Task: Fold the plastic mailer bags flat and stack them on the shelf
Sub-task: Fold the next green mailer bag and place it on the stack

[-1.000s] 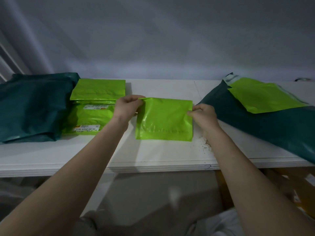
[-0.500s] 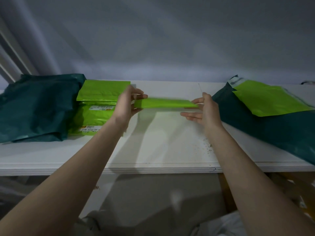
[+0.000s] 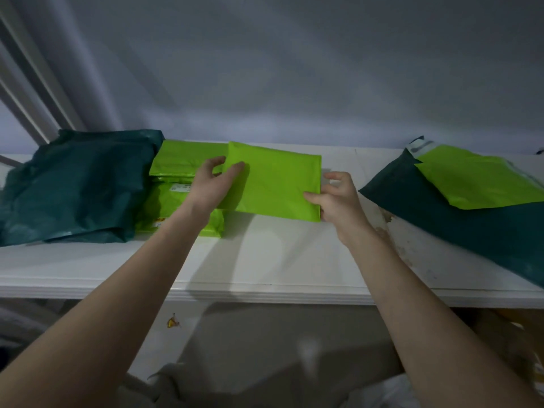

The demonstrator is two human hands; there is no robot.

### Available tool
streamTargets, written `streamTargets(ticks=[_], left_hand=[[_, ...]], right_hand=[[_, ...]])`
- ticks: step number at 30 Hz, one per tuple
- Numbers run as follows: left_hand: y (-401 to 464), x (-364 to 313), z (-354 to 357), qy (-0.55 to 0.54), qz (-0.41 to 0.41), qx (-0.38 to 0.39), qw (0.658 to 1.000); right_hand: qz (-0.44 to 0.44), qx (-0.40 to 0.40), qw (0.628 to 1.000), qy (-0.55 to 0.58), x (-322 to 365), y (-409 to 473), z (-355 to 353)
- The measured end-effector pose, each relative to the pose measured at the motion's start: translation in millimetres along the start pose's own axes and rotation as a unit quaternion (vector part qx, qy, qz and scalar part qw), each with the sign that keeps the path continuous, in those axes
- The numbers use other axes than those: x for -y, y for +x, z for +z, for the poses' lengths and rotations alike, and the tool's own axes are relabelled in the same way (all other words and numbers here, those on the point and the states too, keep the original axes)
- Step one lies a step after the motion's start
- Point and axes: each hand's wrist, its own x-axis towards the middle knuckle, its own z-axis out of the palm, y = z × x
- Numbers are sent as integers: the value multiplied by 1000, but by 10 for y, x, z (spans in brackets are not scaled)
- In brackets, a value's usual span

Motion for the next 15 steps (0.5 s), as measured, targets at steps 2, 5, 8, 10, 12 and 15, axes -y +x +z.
streamTargets(ticks=[2, 5, 8, 10, 12, 15], left_hand=[[18, 6, -76, -6, 0, 2, 1000], [60, 37, -212, 24, -1, -8, 1000], [100, 81, -355, 63, 24, -23, 997], [116, 106, -469, 78, 46, -23, 996], [137, 134, -588, 124, 76, -23, 989], [158, 165, -783, 203, 114, -25, 972]], right_hand=[[7, 17, 1000, 8, 11, -22, 69], [5, 39, 999, 3, 27, -67, 182], [-21, 57, 998, -22, 38, -104, 320], [-42, 67, 996, -33, 31, -117, 440], [-41, 70, 996, -41, 27, -138, 553], [-47, 72, 994, -68, -7, -147, 698]])
